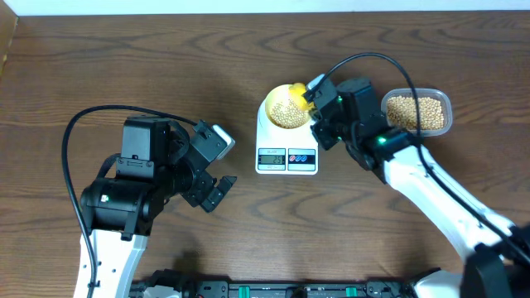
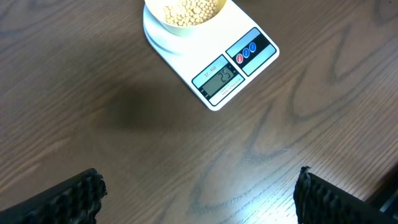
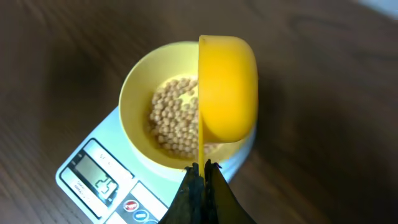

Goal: Scoop item into bowl and weigh 50g on scale
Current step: 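Move the empty scoop back over the soybean tub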

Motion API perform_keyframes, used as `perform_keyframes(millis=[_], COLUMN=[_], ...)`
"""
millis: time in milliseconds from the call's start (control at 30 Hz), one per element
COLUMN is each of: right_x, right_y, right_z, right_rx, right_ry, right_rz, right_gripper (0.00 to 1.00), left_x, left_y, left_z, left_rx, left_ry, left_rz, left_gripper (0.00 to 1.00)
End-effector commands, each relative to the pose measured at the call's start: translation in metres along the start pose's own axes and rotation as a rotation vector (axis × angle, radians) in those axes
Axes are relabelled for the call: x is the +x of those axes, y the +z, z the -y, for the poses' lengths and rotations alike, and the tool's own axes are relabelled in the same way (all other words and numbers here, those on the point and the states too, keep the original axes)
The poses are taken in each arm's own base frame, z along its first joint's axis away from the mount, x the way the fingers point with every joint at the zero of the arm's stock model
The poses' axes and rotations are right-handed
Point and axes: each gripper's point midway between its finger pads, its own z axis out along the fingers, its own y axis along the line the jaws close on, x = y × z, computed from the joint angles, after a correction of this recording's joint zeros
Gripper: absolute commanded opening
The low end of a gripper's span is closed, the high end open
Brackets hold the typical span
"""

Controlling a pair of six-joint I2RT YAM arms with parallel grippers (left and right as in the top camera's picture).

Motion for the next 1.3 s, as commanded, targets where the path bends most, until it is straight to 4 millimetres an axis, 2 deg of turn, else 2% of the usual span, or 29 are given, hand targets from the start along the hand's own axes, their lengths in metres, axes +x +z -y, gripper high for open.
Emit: perform_keyframes(millis=[0, 100, 167, 233, 333, 433, 567, 733, 900, 1033, 1267], right_x=[-0.026, -0.020, -0.003, 0.017, 0.049, 0.063, 0.088, 0.115, 0.120, 0.133, 0.145], right_y=[-0.047, -0.085, -0.110, -0.127, -0.137, -0.140, -0.137, -0.119, -0.108, -0.102, -0.080], right_z=[0.021, 0.050, 0.071, 0.084, 0.096, 0.111, 0.127, 0.139, 0.155, 0.166, 0.186], right_rx=[0.134, 0.312, 0.444, 0.527, 0.582, 0.644, 0.700, 0.709, 0.783, 0.847, 0.887], right_ry=[-0.011, 0.009, 0.024, 0.034, 0.118, 0.206, 0.301, 0.322, 0.306, 0.290, 0.362], right_rz=[0.080, 0.054, -0.007, -0.086, -0.193, -0.228, -0.305, -0.421, -0.446, -0.499, -0.481], right_gripper=[0.01, 0.01, 0.01, 0.01, 0.01, 0.01, 0.01, 0.02, 0.02, 0.02, 0.01], left_x=[-0.005, -0.005, -0.005, -0.005, -0.005, -0.005, -0.005, -0.005, -0.005, -0.005, -0.005], left_y=[-0.005, -0.005, -0.005, -0.005, -0.005, -0.005, -0.005, -0.005, -0.005, -0.005, -0.005], left_z=[-0.003, -0.003, -0.003, -0.003, -0.003, -0.003, -0.003, -0.003, -0.003, -0.003, -0.003], left_rx=[-0.015, -0.015, -0.015, -0.015, -0.015, -0.015, -0.015, -0.014, -0.015, -0.014, -0.015], left_ry=[0.020, 0.020, 0.020, 0.020, 0.020, 0.020, 0.020, 0.020, 0.020, 0.020, 0.020], left_rz=[0.014, 0.014, 0.014, 0.014, 0.014, 0.014, 0.014, 0.013, 0.014, 0.014, 0.014], left_gripper=[0.99, 0.99, 0.99, 0.99, 0.99, 0.99, 0.99, 0.99, 0.99, 0.99, 0.99])
